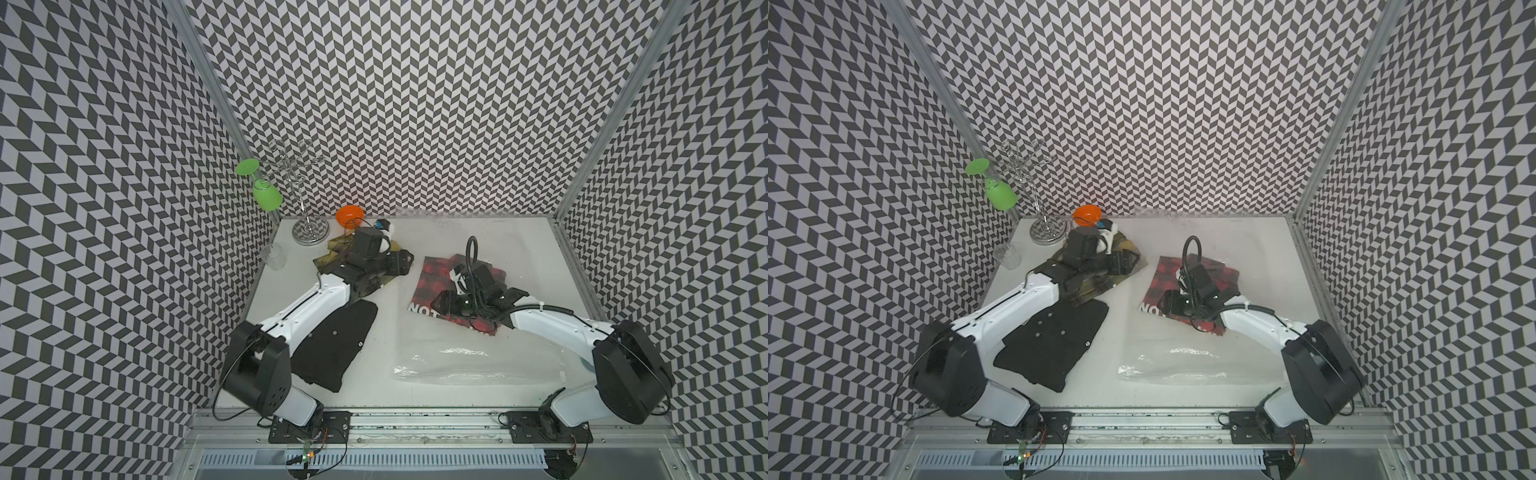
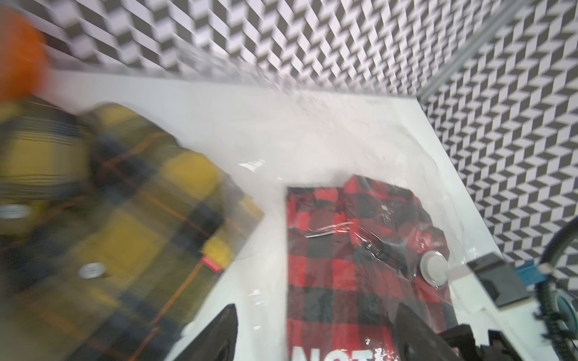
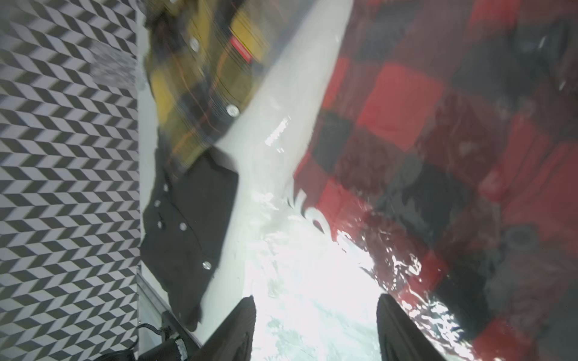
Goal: Place the folded shirt into the vacuum bag
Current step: Adjust the vacuum bag at the center of the board.
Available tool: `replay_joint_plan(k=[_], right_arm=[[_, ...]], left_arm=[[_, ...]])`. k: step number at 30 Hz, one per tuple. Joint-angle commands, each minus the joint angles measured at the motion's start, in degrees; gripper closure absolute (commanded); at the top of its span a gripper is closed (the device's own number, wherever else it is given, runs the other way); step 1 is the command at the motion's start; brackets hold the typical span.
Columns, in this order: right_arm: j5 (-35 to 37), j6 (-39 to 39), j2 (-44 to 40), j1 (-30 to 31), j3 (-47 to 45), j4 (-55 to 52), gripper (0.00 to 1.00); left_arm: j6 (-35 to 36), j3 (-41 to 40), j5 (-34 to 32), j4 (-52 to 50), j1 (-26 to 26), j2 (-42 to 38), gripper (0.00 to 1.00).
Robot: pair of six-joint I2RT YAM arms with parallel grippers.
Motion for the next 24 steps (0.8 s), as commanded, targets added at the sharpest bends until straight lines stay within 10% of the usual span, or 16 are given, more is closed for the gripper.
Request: replay_joint_plan(k=[1, 13, 24], right_arm=[[3.6, 3.0, 2.8, -1.2, 0.9, 5.1, 0.38], [5.4, -6.1, 20.6, -14.8, 8.9, 5.5, 0.39], [12.8, 0.3, 8.4, 6.5, 16.7, -4.6, 0.32]], left_arm=[[2.5, -5.0, -2.5, -4.4, 4.7, -5.8, 0.20], [4.3, -12.2, 1.3, -9.8, 15.4, -22.3, 0.20], [2.8, -7.5, -1.8, -11.9, 16.7, -25.8, 0.20]])
